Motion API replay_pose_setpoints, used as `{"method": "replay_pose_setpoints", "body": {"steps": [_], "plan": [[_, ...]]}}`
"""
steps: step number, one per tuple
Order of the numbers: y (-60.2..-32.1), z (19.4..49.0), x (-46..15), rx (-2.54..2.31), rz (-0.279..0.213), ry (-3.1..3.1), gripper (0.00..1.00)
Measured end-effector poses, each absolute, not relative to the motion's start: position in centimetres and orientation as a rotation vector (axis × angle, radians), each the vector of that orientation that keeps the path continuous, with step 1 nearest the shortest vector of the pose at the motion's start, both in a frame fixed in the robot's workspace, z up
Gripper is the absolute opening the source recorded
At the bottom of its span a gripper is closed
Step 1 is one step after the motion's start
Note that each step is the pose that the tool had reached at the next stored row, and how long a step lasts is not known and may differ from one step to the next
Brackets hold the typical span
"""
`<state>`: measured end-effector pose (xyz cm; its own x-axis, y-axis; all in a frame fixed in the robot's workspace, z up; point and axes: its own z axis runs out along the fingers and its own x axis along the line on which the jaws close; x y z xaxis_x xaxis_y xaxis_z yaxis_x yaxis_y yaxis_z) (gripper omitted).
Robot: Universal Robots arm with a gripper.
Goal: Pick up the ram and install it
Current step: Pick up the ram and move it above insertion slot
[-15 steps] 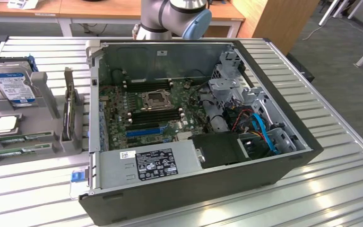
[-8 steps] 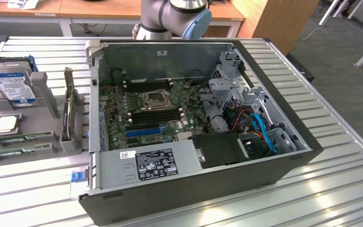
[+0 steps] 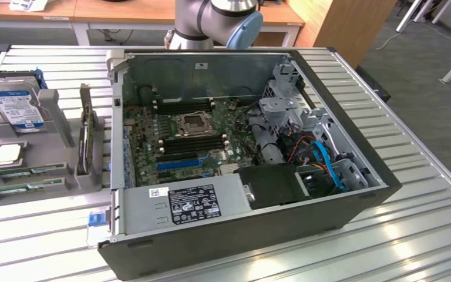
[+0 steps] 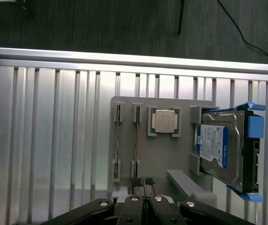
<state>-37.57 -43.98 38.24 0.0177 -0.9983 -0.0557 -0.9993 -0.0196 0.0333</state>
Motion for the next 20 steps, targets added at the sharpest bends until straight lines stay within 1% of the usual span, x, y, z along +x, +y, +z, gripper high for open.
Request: {"method": "replay_pose_setpoints", "body": {"steps": [13,15,16,17,18,20], "plan": [[-43.99,38.20,-37.57,-2.230,0.099,2.189,0.10],[-43.99,38.20,-37.57,-2.230,0.099,2.189,0.11],[-43.99,38.20,-37.57,-2.230,0.099,2.189,0.16],[-43.99,38.20,-37.57,-2.230,0.099,2.189,0.16],[-43.99,38.20,-37.57,-2.230,0.099,2.189,0.24],[-43.99,38.20,-37.57,-2.230,0.099,2.189,0.24]]}}
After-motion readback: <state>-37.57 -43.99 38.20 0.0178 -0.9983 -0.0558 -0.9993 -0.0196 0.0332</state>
